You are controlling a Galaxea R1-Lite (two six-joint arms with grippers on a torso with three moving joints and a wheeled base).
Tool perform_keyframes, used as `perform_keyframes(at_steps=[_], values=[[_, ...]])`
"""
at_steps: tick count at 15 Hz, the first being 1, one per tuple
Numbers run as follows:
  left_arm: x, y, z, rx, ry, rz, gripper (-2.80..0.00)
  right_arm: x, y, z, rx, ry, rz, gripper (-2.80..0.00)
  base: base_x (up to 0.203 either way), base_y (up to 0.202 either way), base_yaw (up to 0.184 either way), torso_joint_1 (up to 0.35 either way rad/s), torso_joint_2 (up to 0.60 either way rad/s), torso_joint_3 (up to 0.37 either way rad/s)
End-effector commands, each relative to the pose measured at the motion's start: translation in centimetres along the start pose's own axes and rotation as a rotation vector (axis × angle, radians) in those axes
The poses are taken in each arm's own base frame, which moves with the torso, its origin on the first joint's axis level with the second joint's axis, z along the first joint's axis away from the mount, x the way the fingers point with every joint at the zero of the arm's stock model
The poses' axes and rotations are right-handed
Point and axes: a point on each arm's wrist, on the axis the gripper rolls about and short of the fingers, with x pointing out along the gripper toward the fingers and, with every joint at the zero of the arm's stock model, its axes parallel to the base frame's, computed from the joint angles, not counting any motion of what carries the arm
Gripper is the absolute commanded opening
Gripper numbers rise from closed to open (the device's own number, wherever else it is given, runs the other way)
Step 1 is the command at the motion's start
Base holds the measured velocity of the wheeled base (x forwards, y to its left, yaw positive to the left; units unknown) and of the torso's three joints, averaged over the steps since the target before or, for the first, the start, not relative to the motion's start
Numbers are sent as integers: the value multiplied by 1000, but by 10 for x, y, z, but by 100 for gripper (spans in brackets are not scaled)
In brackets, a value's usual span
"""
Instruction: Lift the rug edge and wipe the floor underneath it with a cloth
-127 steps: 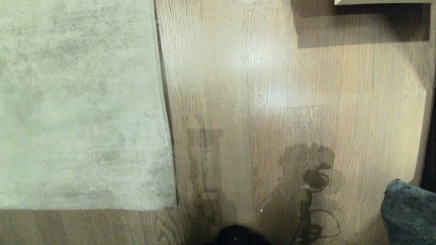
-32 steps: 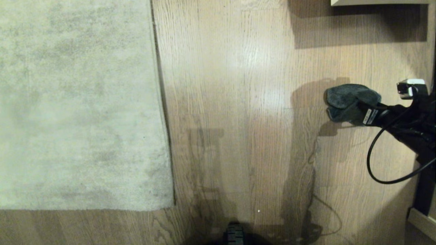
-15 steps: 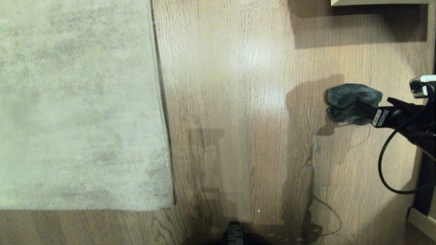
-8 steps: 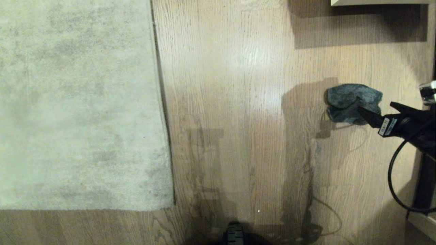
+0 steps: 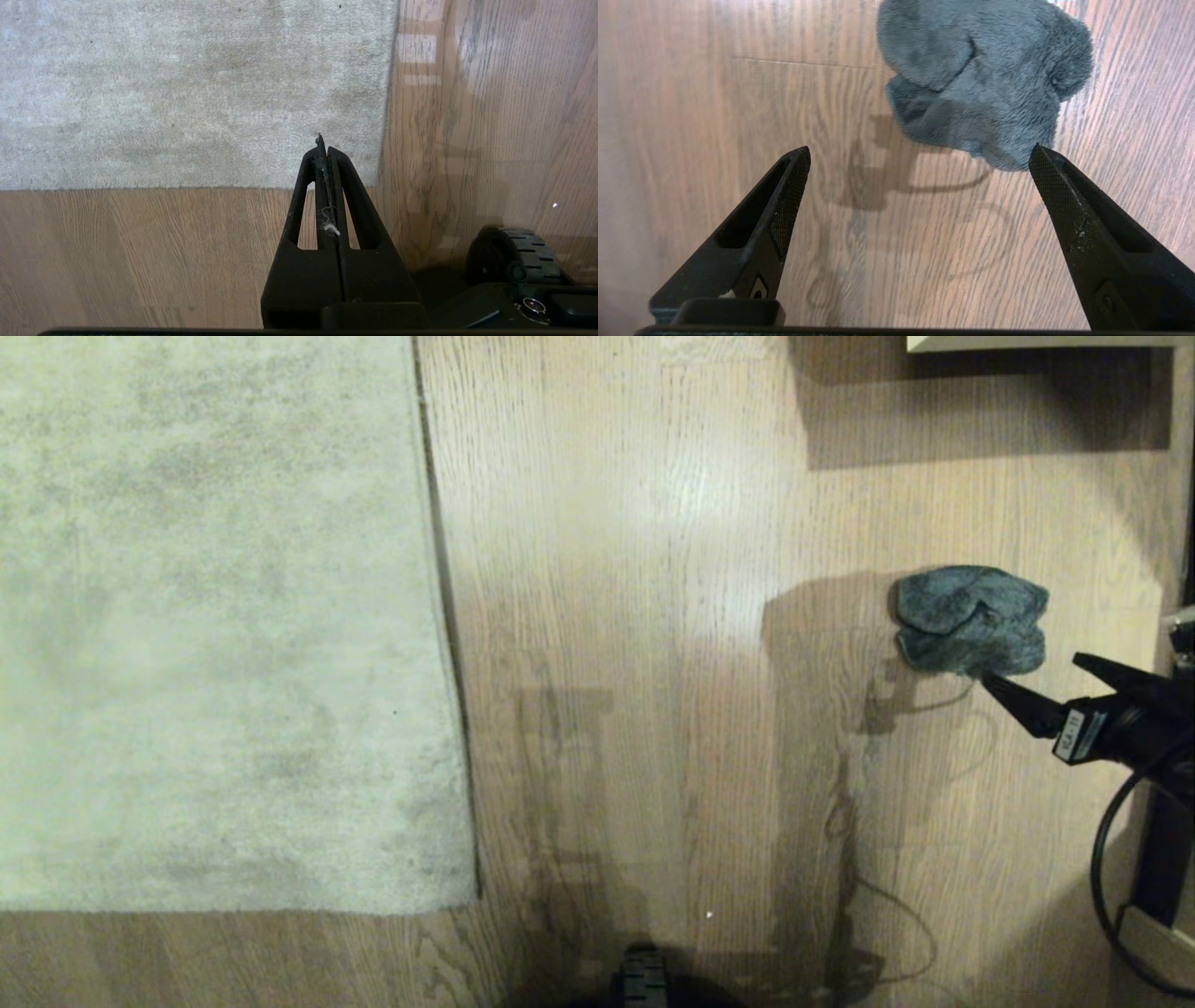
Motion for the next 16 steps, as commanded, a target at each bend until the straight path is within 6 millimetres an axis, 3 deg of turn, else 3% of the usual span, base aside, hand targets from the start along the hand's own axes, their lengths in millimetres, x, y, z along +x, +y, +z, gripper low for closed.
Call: perform_keyframes(at_steps=[1, 6, 16], values=[[0, 0, 0, 0, 0, 0, -280, -7, 3, -3, -2, -12, 21, -280, 0, 0, 0, 0, 0, 0], [0, 0, 0, -1, 0, 0, -280, -21, 11, -18, 15, 26, 109, -280, 0, 0, 0, 0, 0, 0], [0, 0, 0, 0, 0, 0, -280, -66, 26, -34, 42, 86, 122, -280, 0, 0, 0, 0, 0, 0]])
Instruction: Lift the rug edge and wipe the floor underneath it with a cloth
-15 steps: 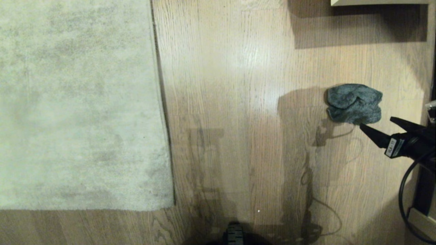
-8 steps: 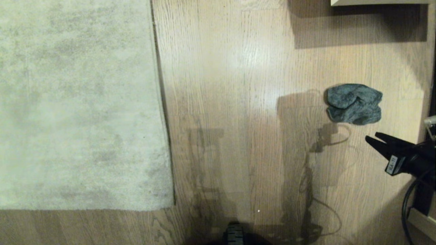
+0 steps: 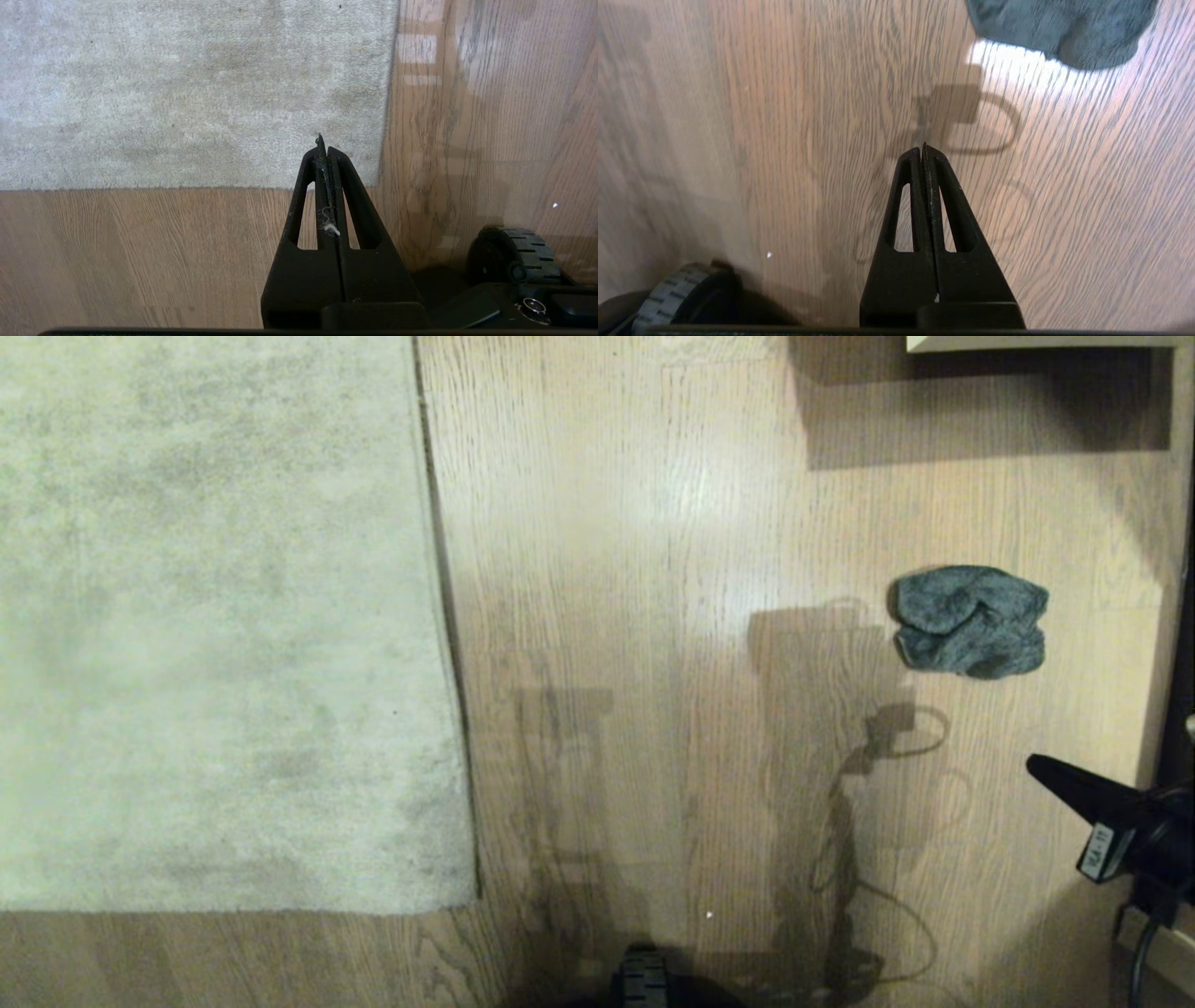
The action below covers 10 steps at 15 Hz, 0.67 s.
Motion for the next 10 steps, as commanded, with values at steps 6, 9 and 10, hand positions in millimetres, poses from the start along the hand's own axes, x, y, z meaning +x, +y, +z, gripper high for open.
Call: perform_keyframes(at_steps=[6, 9, 10], values=[[0, 0, 0, 0, 0, 0, -280, -23, 11, -4, -4, -13, 59, -280, 0, 0, 0, 0, 0, 0], [0, 0, 0, 0, 0, 0, -280, -28, 14, -3, -1, -7, 56, -280, 0, 0, 0, 0, 0, 0], [0, 0, 0, 0, 0, 0, -280, -32, 15, -4, 6, 8, 58, -280, 0, 0, 0, 0, 0, 0]])
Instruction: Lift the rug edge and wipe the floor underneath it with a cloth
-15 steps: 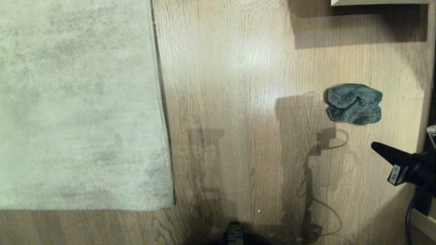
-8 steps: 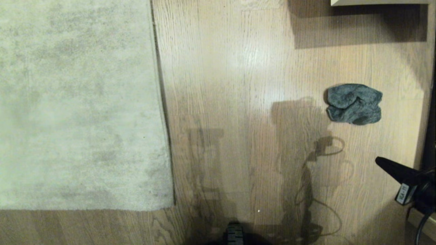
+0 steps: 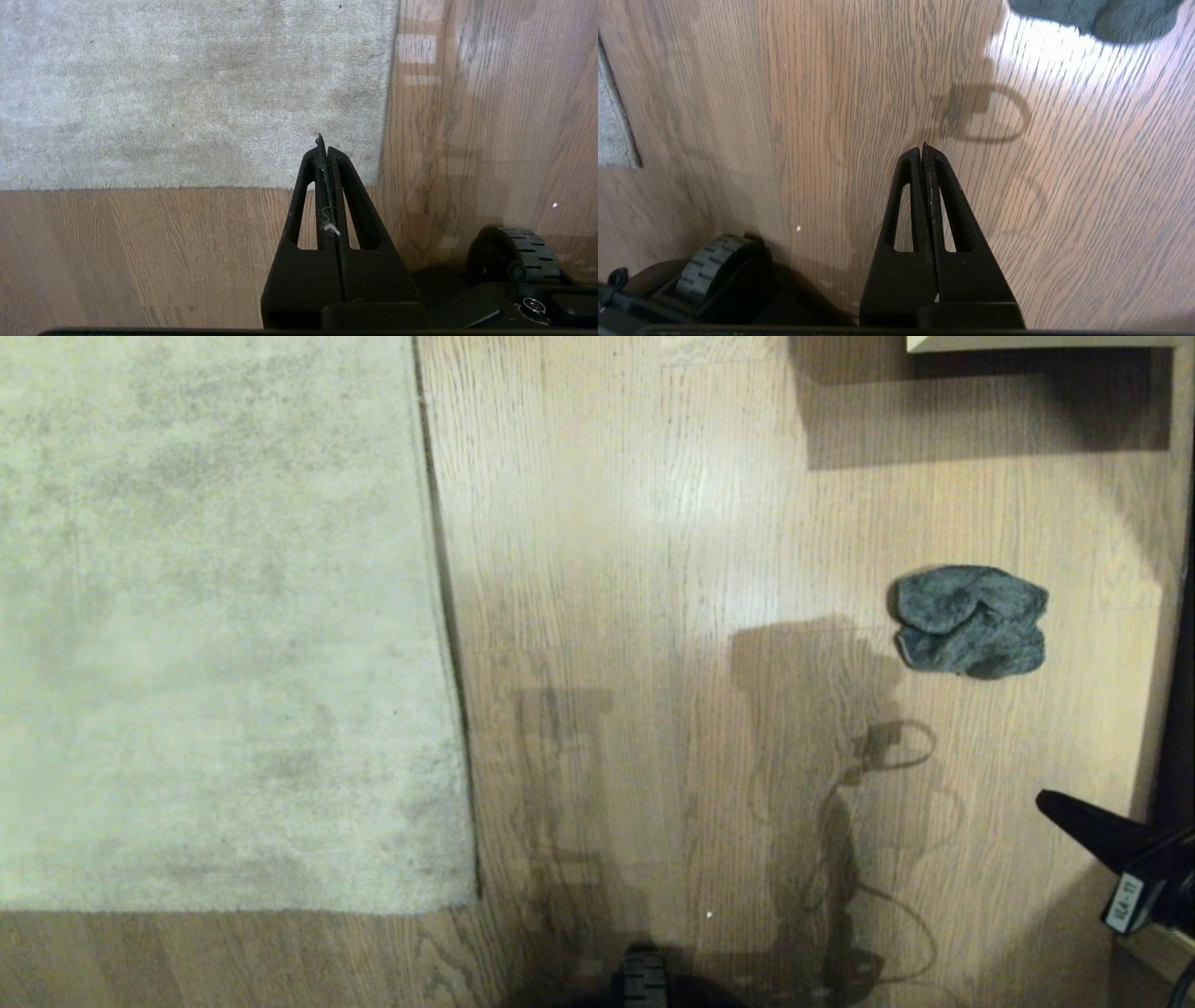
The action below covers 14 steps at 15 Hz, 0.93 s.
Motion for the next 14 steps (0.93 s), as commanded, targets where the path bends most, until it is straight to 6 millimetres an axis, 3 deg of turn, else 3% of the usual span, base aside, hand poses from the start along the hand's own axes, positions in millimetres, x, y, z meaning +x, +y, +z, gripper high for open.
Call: perform_keyframes(at_steps=[1, 14], values=[[0, 0, 0, -1, 0, 0, -280, -10, 5, 1, 0, 2, 2, -280, 0, 0, 0, 0, 0, 0], [0, 0, 0, -1, 0, 0, -280, -70, 36, -17, 60, 80, -11, -280, 0, 0, 0, 0, 0, 0]])
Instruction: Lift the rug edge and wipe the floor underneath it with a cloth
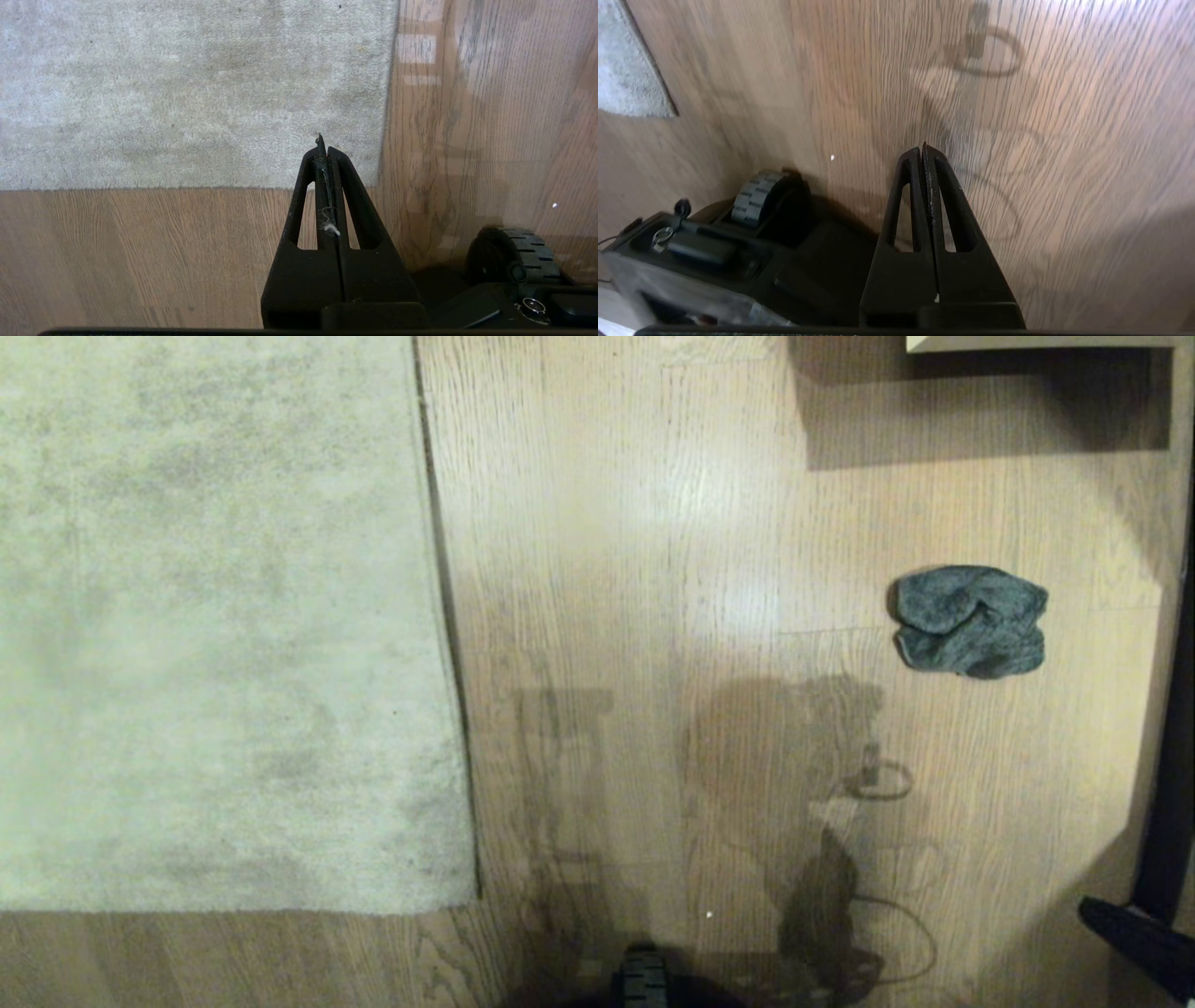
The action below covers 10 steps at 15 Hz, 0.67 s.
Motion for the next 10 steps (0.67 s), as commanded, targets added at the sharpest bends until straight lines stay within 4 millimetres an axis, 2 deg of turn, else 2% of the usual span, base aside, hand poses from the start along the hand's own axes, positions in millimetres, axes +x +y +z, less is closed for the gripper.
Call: perform_keyframes(at_steps=[1, 7, 10], values=[[0, 0, 0, -1, 0, 1, -280, -18, 9, -4, -29, -64, -6, -280, 0, 0, 0, 0, 0, 0], [0, 0, 0, 0, 0, 1, -280, -52, 27, -33, -15, -101, -37, -280, 0, 0, 0, 0, 0, 0], [0, 0, 0, 0, 0, 1, -280, -56, 28, -36, 9, -110, -88, -280, 0, 0, 0, 0, 0, 0]])
